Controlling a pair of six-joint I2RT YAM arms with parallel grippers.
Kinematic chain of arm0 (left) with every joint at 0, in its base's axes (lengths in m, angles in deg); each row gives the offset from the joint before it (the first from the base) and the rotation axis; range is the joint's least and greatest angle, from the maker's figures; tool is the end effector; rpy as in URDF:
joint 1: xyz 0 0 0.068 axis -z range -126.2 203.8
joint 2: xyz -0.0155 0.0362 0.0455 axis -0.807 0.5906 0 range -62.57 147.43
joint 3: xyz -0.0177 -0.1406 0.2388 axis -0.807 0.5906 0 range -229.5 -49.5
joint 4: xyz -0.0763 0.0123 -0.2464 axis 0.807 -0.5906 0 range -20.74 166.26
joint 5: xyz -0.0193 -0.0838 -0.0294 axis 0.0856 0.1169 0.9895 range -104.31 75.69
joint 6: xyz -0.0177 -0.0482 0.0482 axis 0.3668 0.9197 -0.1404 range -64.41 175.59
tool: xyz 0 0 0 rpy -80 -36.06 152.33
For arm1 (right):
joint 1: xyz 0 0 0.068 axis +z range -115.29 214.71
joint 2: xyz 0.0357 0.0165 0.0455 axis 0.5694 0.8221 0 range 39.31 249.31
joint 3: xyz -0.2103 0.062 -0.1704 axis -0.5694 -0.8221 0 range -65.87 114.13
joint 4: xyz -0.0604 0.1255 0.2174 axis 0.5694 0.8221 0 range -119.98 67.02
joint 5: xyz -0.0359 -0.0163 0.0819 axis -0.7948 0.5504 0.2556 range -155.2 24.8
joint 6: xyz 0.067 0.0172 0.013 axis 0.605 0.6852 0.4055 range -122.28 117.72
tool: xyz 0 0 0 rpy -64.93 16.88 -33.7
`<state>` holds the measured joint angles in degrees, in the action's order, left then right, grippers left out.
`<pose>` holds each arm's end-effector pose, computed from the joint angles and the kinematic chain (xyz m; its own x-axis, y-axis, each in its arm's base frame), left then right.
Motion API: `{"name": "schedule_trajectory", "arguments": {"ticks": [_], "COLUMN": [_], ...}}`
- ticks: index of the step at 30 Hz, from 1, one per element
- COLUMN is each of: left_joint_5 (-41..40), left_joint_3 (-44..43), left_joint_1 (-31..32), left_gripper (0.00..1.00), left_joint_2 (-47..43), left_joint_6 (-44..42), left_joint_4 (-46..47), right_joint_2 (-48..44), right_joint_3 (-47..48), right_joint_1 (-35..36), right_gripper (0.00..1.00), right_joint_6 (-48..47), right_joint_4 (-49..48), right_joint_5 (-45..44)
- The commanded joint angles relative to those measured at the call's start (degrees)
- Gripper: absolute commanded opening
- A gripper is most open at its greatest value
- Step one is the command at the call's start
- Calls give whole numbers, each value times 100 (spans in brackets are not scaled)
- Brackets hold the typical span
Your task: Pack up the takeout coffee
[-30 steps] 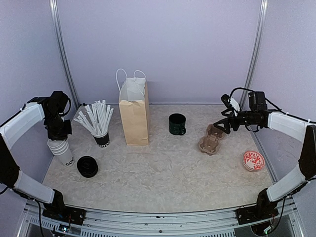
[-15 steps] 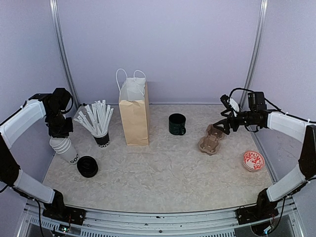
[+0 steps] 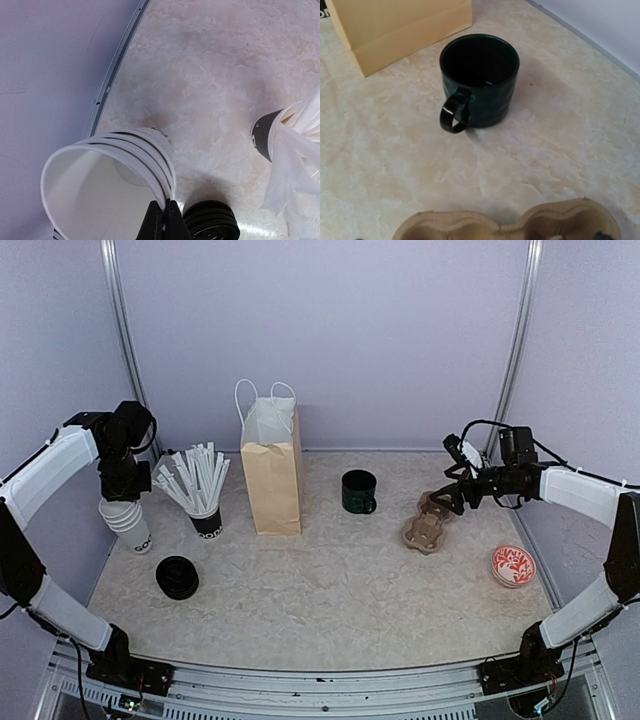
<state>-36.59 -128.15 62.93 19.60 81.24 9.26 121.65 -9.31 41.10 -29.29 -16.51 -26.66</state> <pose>0.2707 -0.0213 0.3052 -0.8486 -0.2693 -0.4553 -0.3831 0.9064 0.1779 0.3139 0.0713 0.2538 -0.3031 -0.3913 -0.8689 -0.7904 0.6127 -0.0002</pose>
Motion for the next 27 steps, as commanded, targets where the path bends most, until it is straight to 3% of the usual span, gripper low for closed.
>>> {"name": "schedule_trajectory", "arguments": {"ticks": [1, 3, 6, 7, 9, 11, 16, 20, 24, 27], "left_joint_5": [-301, 180, 1046, 783, -685, 480, -255, -185, -439, -168], "left_joint_3": [-275, -248, -270, -336, -689, -763, -1058, -1250, -1947, -2333], "left_joint_1": [210, -54, 108, 310, 411, 147, 332, 420, 671, 846], "left_gripper": [0, 0, 0, 0, 0, 0, 0, 0, 0, 0], "left_joint_2": [306, 598, 576, 571, 710, 916, 921, 792, 740, 519], "left_joint_6": [122, 44, -59, 29, 278, 6, 200, 330, 608, 742], "left_joint_4": [72, 101, 349, 290, -270, -72, -434, -532, -1119, -1126], "right_joint_2": [43, 5, 20, 32, 67, 97, 141, 167, 151, 163], "right_joint_3": [71, 68, 74, 71, 80, 92, 95, 110, 124, 140], "right_joint_1": [90, 90, 88, 90, 90, 106, 133, 143, 142, 143], "right_gripper": [97, 97, 97, 97, 97, 97, 97, 97, 97, 97], "right_joint_6": [-33, -42, -37, -34, -33, -37, -42, -33, -33, -4], "right_joint_4": [69, 70, 77, 81, 92, 101, 112, 120, 140, 155], "right_joint_5": [74, 46, 56, 57, 95, 101, 102, 92, 85, 94]}}
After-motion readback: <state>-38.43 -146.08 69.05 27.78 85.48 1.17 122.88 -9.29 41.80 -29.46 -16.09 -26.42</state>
